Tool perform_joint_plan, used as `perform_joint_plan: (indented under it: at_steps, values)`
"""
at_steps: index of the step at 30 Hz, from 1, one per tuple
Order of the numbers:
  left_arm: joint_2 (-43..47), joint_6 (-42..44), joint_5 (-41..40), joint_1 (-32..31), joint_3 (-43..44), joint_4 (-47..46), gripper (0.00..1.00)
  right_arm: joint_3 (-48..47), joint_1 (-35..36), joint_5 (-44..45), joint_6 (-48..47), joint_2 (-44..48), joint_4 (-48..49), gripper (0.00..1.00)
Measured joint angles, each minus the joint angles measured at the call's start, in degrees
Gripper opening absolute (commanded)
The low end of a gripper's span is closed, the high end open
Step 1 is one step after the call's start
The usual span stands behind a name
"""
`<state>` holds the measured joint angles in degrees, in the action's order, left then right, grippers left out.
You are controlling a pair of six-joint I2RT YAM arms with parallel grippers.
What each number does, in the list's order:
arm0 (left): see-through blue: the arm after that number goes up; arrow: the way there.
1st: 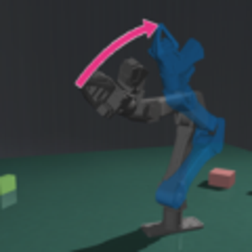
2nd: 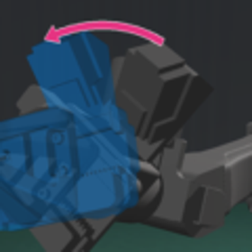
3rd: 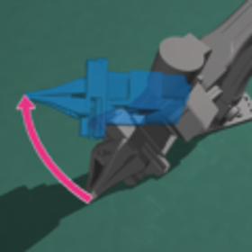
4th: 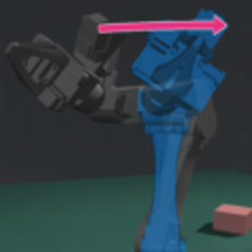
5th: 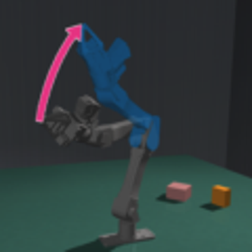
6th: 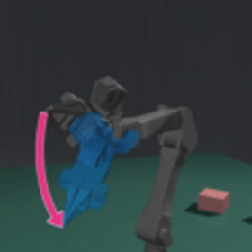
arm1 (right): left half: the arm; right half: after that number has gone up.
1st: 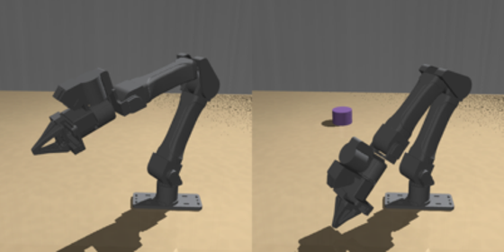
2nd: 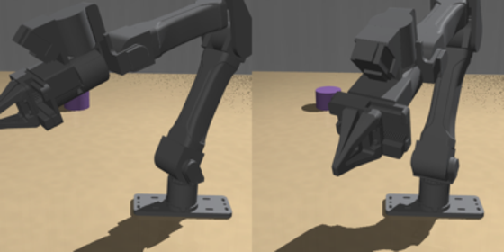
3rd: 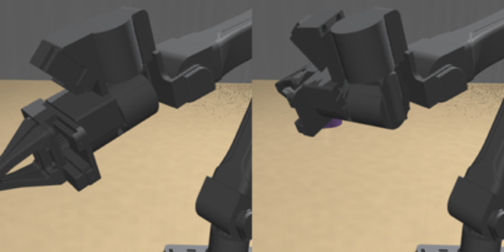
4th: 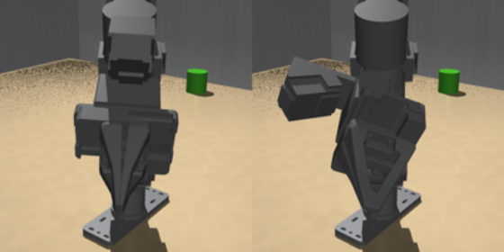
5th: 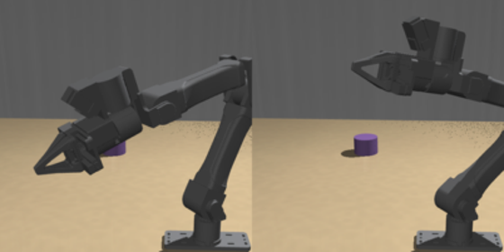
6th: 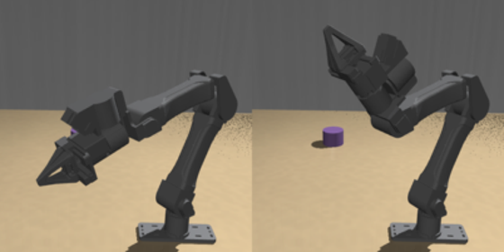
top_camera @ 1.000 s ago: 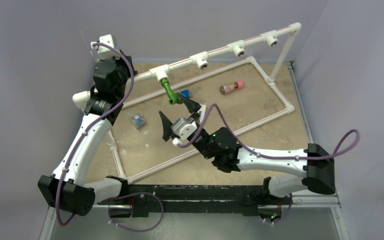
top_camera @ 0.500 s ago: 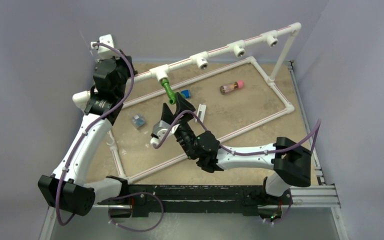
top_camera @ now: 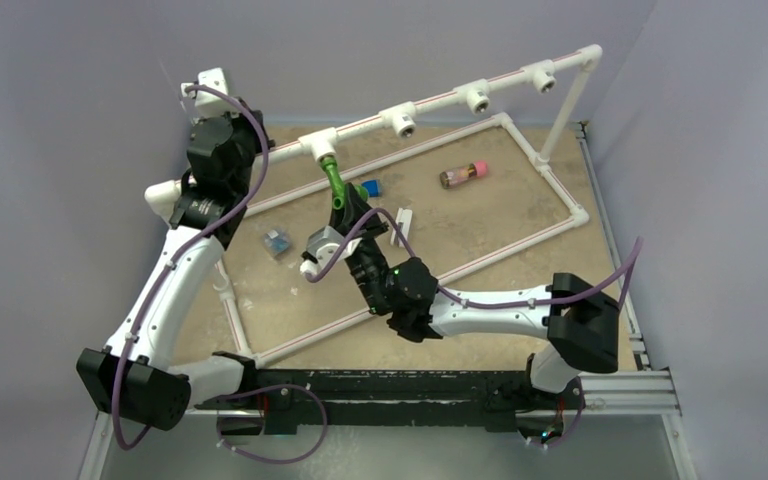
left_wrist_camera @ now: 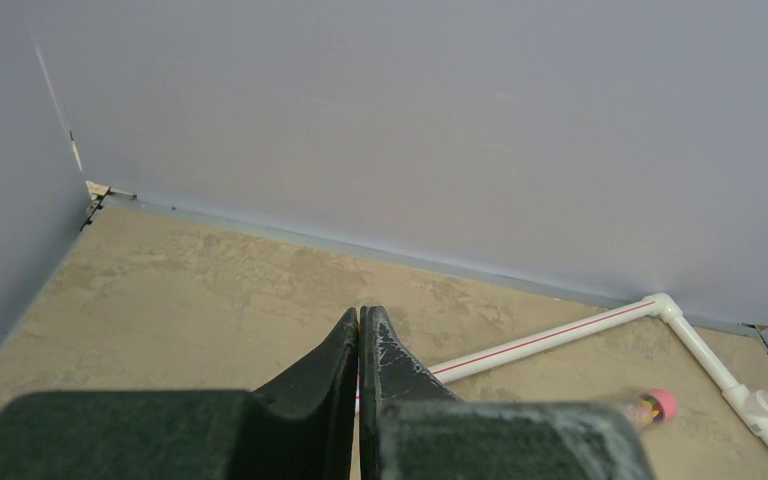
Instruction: Install the water faucets
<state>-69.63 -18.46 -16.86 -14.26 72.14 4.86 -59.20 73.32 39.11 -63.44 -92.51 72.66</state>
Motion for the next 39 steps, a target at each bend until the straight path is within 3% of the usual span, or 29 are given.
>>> perform_joint_plan:
  at_steps: [5,10,28,39]
  values:
    - [0.0,0.0,0.0,0.0,0.0,-0.2,0.00,-0.9,0.0,1.0,4.7,0.2,-1.0,0.00]
    - [0.0,0.0,-0.1,0.0,0.0,-0.3,0.00,-2.0,0.0,2.6,15.1,1.6,-5.0,0.00]
    - [0.0,0.0,-0.1,0.1,0.0,-0.7,0.00,-4.9,-0.4,12.3,70.1,3.6,-13.8,0.00]
    - [0.0,0.0,-0.1,0.1,-0.1,-1.0,0.00,-3.4,-3.4,9.2,110.0,7.5,-24.0,0.00]
